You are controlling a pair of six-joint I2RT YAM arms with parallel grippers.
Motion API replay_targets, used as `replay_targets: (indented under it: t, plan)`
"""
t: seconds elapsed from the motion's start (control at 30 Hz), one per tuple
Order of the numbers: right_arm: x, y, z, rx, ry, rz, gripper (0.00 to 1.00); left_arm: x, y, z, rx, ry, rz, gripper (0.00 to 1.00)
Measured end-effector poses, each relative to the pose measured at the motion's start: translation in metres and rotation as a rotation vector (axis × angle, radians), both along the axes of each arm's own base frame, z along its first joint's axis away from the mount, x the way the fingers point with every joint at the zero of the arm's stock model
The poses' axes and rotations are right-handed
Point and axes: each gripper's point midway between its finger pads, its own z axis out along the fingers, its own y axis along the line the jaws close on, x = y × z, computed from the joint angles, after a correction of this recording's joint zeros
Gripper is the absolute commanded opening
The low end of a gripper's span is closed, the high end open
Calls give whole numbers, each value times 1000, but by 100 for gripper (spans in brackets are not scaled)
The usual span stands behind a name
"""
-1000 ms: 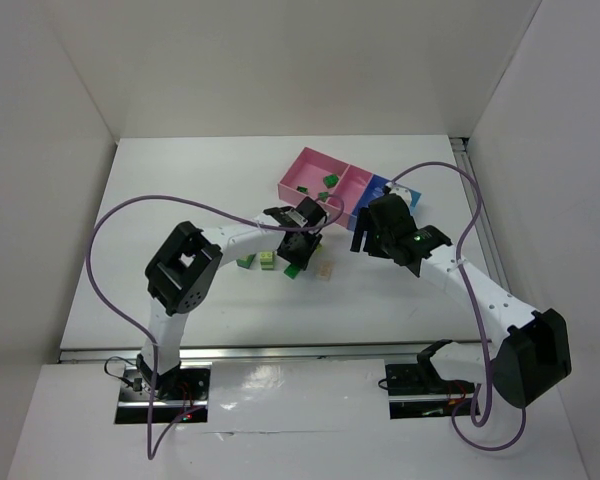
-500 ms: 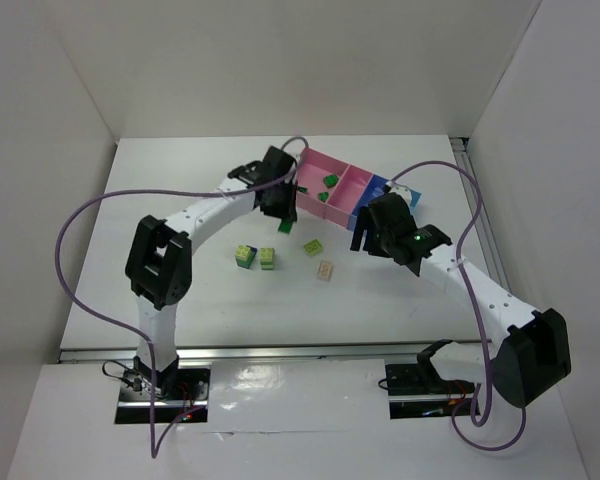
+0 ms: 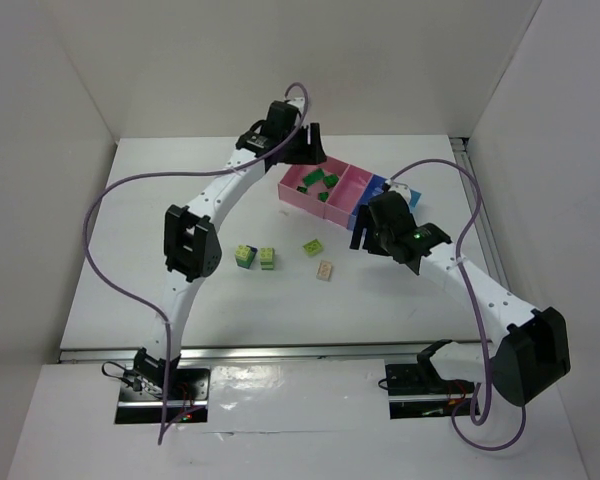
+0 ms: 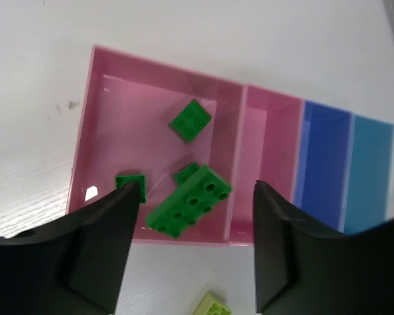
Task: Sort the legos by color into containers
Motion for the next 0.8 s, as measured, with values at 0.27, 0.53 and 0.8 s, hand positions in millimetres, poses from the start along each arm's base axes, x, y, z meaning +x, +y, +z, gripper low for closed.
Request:
replay_targets:
  t: [0.27,0.53,0.8]
  plan:
    - [0,3,1,7,1,7,80,-12,7,-55,6,143,-16,74]
    - [-4,27,-15,12,43,74,80,-96,52,-20,53,166,-10,74]
    - [-11,71,-57,-27,161,219,84,-176,119,-59,155,275,166,80]
